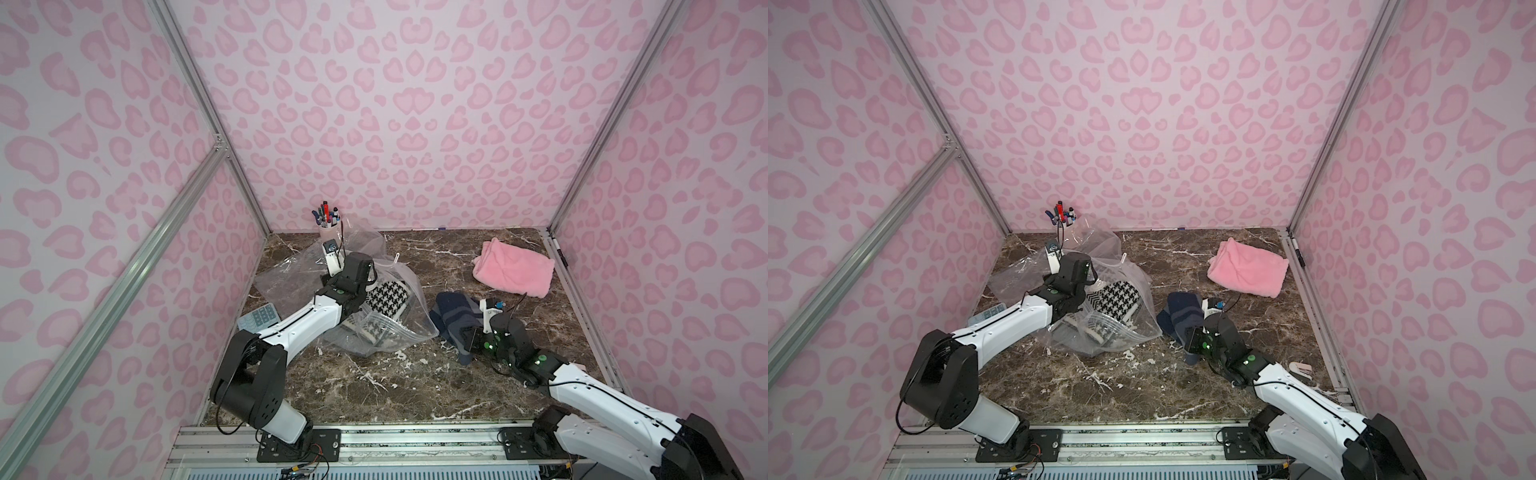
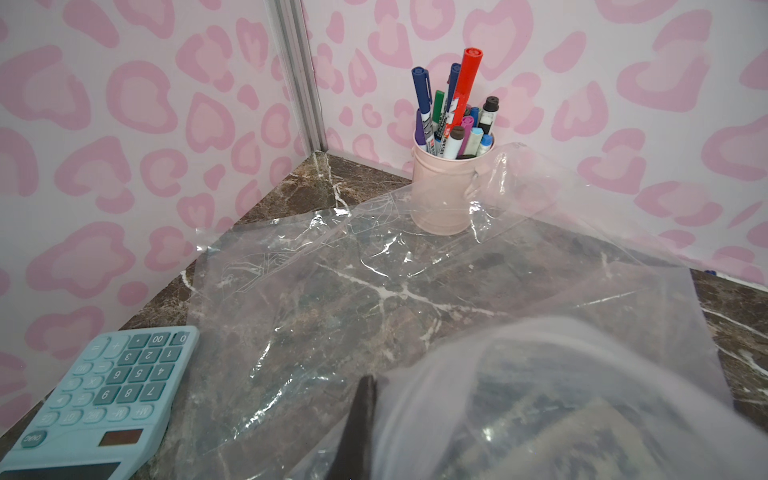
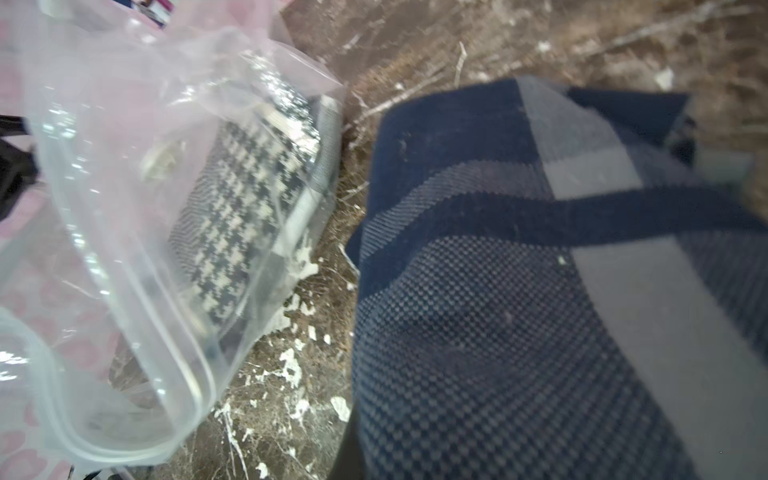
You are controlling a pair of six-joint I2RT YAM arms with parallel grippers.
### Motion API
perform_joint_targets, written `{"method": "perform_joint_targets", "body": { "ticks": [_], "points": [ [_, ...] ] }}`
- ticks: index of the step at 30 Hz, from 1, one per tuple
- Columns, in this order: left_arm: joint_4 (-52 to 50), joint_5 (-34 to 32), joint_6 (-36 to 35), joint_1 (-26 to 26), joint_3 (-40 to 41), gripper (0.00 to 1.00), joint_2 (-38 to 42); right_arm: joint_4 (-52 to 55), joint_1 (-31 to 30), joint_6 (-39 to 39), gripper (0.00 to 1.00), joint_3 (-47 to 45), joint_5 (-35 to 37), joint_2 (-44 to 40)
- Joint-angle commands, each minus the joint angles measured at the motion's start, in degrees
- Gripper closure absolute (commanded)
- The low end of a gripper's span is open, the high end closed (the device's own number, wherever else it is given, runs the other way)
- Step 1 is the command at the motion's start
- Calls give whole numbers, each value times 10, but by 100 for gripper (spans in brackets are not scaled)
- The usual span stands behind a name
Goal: Take the blanket out of the vacuum bag
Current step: Place the blanket at the center of the board.
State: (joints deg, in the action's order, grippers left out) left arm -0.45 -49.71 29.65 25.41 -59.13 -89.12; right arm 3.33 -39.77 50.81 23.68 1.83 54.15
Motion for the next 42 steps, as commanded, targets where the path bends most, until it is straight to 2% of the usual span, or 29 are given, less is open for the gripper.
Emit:
{"method": "perform_joint_targets", "body": {
  "ticks": [1, 5, 10, 14, 20, 23, 29, 33, 34, 37, 41, 42],
  "points": [
    [3, -3, -4, -2, 0, 96, 4, 60, -11, 84, 100, -22, 69, -30],
    [4, 6, -6, -2, -4, 96, -2, 110, -10, 124, 100, -34, 128, -50],
    [3, 12, -3, -2, -3, 96, -7, 178, -7, 153, 100, -20, 207, -36],
    [4, 11, -3, -2, -3, 96, -7, 216, -6, 175, 100, -20, 238, -20],
    [4, 20, -1, -2, -3, 96, -11, 319, -10, 201, 100, -5, 220, 34],
    [6, 25, 2, -2, -2, 96, -14, 345, -19, 202, 100, 7, 236, 56],
    [4, 37, 4, -2, -3, 96, -15, 334, -35, 211, 100, 0, 230, 65],
    [11, 59, -10, -2, -3, 96, -14, 335, -51, 215, 100, 5, 240, 37],
    [11, 74, -20, -2, -6, 96, -15, 338, -53, 215, 98, 7, 239, 25],
    [12, 130, -60, -1, -17, 96, -18, 367, -59, 226, 77, 13, 230, 1],
    [21, 148, -74, -2, -12, 96, -8, 412, -91, 262, 59, 15, 224, -23],
    [24, 147, -76, -1, -9, 96, -6, 420, -99, 272, 57, 15, 222, -26]
  ]
}}
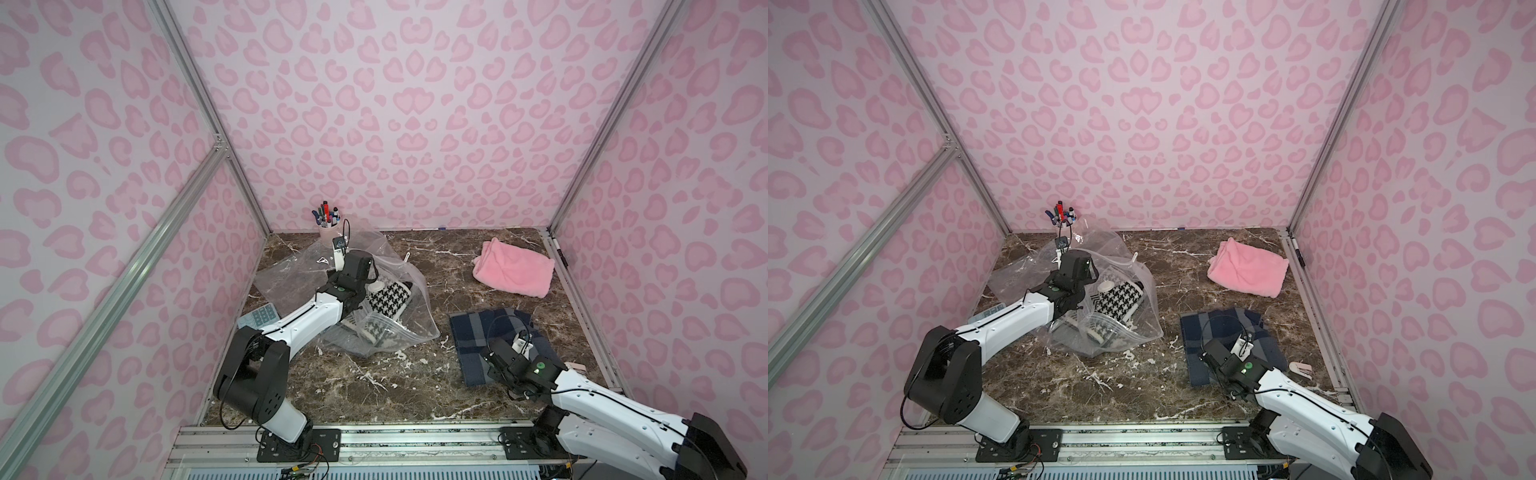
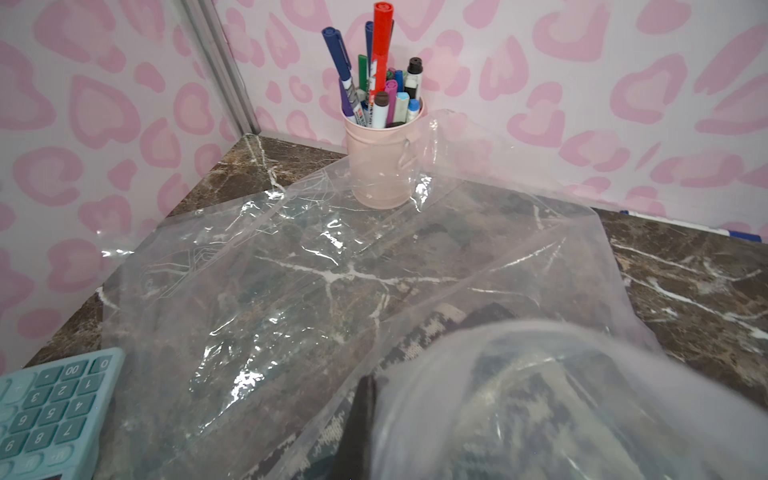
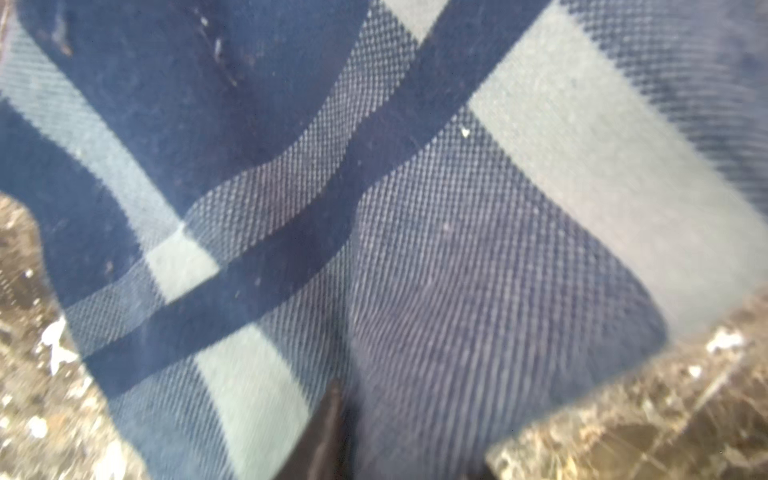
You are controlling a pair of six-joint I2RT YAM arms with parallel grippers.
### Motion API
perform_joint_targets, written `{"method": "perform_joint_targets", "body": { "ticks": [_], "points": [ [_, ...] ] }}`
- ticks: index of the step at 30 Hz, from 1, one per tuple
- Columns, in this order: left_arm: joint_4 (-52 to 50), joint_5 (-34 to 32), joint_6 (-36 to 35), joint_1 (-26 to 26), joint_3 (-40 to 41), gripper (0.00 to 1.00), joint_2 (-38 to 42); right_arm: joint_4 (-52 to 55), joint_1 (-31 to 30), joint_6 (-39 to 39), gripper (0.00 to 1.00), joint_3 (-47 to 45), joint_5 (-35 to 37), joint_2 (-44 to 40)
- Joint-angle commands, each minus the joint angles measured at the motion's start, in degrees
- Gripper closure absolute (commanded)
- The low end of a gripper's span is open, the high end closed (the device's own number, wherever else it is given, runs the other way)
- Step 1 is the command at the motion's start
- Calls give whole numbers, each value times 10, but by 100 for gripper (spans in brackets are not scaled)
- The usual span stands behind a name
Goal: Take the blanket out of the vacuum bag
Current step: Place the blanket at the center of the board.
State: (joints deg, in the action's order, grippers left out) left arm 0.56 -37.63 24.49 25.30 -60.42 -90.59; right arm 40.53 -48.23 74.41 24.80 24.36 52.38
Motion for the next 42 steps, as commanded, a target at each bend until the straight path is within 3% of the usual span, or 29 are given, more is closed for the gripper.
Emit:
{"method": "perform_joint_targets", "body": {
  "ticks": [1, 8, 16, 18, 21, 27, 29, 33, 38, 42],
  "points": [
    [18, 27, -27, -1, 7, 96, 11, 56, -23, 46, 54, 3, -5, -11],
    [34, 58, -40, -1, 14, 95, 19, 118, -94, 125, 51, 20, 14, -3],
    [33, 74, -41, -2, 9, 96, 18, 218, -205, 268, 51, 60, 64, 17],
    [30, 79, -41, -1, 6, 96, 15, 233, -215, 266, 51, 79, 81, 32],
    [29, 84, -40, -2, 4, 96, 13, 218, -217, 219, 48, 113, 116, 64],
    [28, 96, -44, -2, 9, 96, 23, 127, -216, 51, 32, 182, 227, 121],
    [27, 99, -47, -2, 13, 96, 26, 59, -204, -55, 29, 190, 238, 126],
    [27, 102, -45, -3, 21, 96, 27, -78, -130, -187, 27, 160, 165, 117],
    [25, 103, -51, -3, 26, 96, 29, -206, -41, -280, 25, 91, 60, 97],
    [23, 100, -59, -8, 29, 96, 34, -249, 4, -344, 24, 89, -11, 115]
  ]
}}
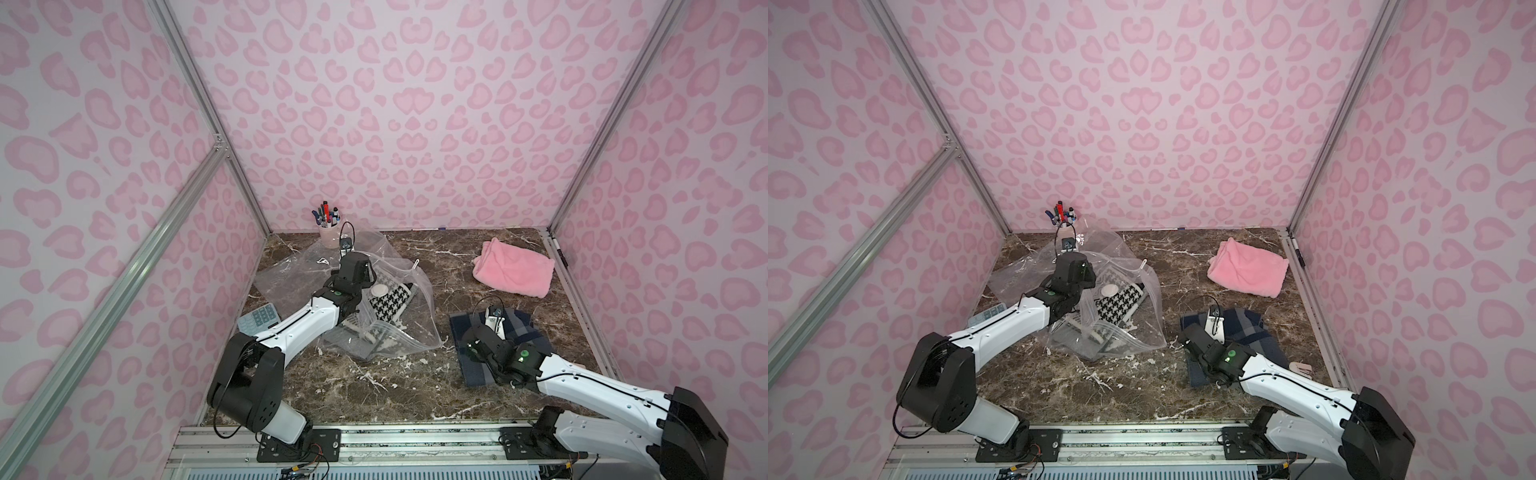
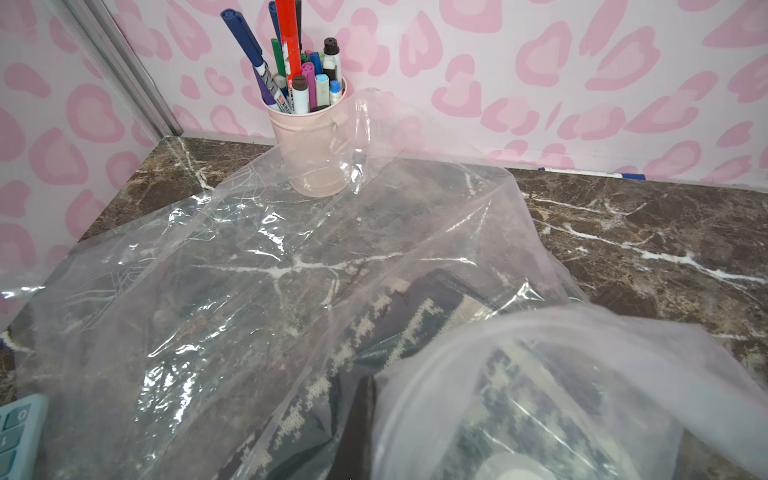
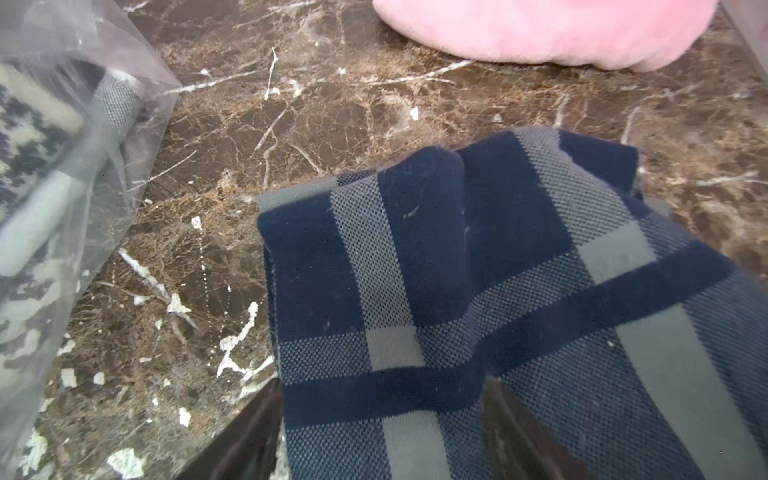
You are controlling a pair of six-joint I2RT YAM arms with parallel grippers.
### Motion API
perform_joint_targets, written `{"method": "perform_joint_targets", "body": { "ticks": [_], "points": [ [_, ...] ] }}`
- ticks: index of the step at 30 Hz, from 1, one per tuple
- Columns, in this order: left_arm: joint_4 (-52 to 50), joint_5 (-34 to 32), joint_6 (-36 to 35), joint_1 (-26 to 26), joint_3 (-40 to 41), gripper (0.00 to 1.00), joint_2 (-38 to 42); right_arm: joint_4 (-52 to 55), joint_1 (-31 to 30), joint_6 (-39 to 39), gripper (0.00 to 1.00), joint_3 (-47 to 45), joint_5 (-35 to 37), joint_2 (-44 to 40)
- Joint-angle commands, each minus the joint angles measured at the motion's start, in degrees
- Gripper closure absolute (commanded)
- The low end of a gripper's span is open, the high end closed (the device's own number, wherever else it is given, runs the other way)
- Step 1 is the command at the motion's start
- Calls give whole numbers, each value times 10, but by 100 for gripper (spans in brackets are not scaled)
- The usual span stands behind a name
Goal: Take the blanket out of the vacuum bag
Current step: Place the blanket at the center of the board, then pick up the blanket at the center of the board.
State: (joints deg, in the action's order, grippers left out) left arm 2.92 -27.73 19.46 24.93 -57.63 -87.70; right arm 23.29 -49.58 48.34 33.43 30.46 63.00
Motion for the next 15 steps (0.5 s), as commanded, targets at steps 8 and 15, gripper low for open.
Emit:
{"method": "perform_joint_targets", "body": {
  "ticks": [8, 15],
  "points": [
    [2, 22, -7, -26, 11, 96, 18, -47, 26, -132, 22, 45, -184, 87],
    [3, 26, -7, -37, 19, 96, 25, -35, 42, -113, 22, 20, -186, 99]
  ]
}}
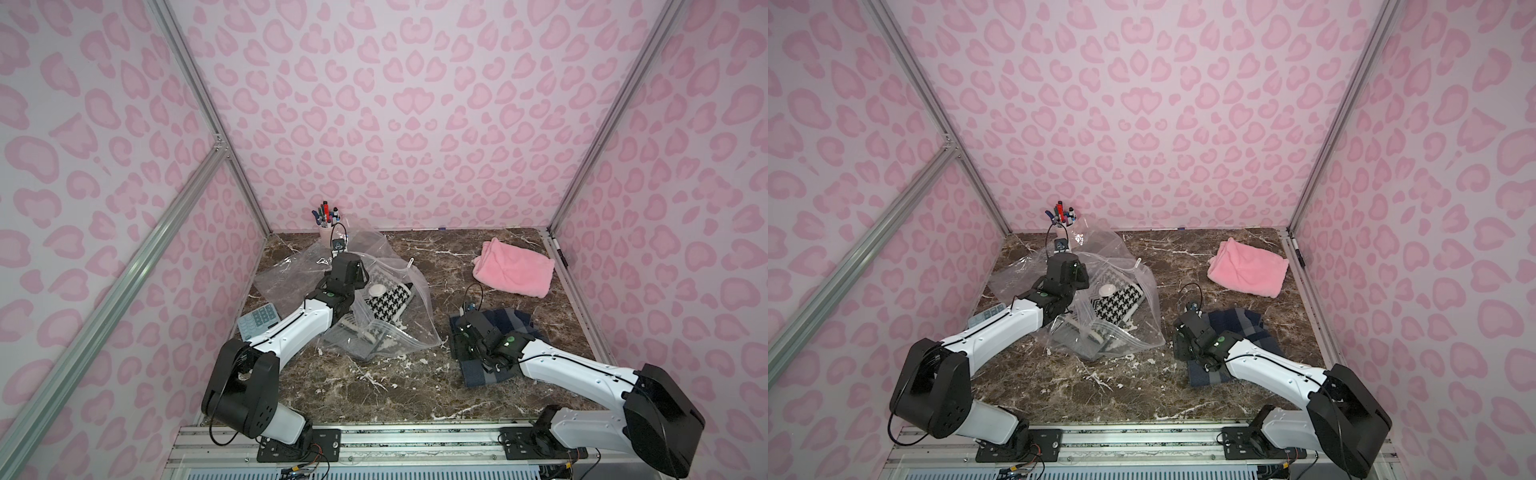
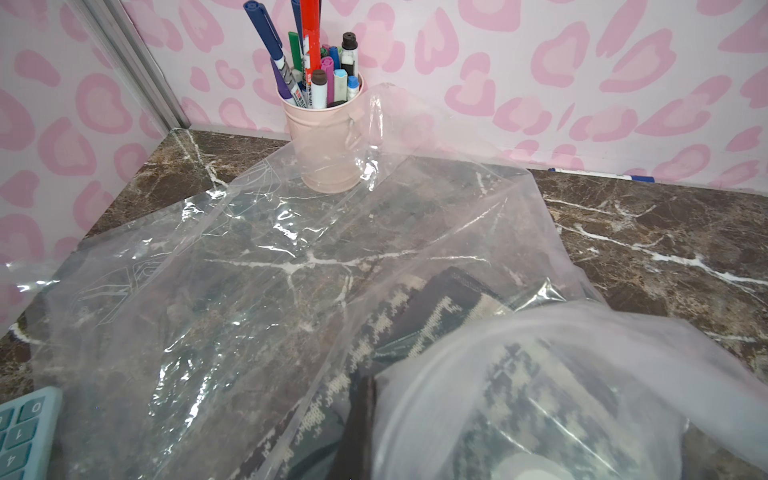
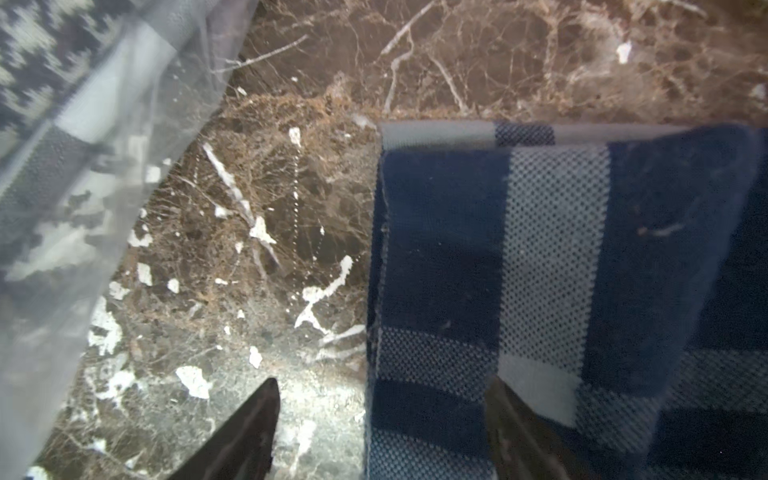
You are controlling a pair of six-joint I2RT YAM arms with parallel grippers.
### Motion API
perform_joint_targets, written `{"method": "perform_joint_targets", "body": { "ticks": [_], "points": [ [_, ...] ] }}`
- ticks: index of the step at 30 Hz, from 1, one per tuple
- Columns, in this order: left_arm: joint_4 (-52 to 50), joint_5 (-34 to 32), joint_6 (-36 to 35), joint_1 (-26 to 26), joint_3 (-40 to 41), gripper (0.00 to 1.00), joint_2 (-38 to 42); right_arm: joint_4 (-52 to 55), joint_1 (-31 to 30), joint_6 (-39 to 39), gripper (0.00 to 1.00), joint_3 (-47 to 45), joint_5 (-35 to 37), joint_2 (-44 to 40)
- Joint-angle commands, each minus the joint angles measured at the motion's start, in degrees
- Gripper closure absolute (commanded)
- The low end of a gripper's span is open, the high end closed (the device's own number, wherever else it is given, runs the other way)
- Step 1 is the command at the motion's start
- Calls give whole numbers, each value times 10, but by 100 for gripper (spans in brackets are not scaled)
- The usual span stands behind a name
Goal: Take the blanket out of the vacuum bag
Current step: Pick up the blanket at the center of the board.
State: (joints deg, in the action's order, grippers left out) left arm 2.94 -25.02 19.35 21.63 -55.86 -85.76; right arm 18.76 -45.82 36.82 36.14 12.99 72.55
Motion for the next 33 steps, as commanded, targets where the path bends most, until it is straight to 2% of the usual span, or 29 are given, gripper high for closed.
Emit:
{"method": "perform_joint_targets", "body": {
  "ticks": [1, 17, 21, 24, 29, 31, 33],
  "points": [
    [3, 1, -5, -5, 1, 96, 4, 9, 7, 3, 22, -11, -13, 7],
    [12, 33, 7, -7, 13, 96, 2, -10, 11, -2, 22, -18, 6, 98],
    [13, 33, 6, -7, 14, 96, 3, -15, 10, -1, 27, -22, -7, 121],
    [14, 32, 6, -7, 18, 96, 5, -18, 10, 2, 43, -25, -23, 137],
    [15, 31, 5, -7, 25, 96, 6, -39, 10, 3, 87, -35, -53, 154],
    [17, 34, 5, -7, 27, 96, 8, -58, 14, 3, 100, -44, -73, 148],
    [17, 37, 6, -7, 27, 96, 8, -77, 18, -1, 100, -49, -98, 141]
  ]
}}
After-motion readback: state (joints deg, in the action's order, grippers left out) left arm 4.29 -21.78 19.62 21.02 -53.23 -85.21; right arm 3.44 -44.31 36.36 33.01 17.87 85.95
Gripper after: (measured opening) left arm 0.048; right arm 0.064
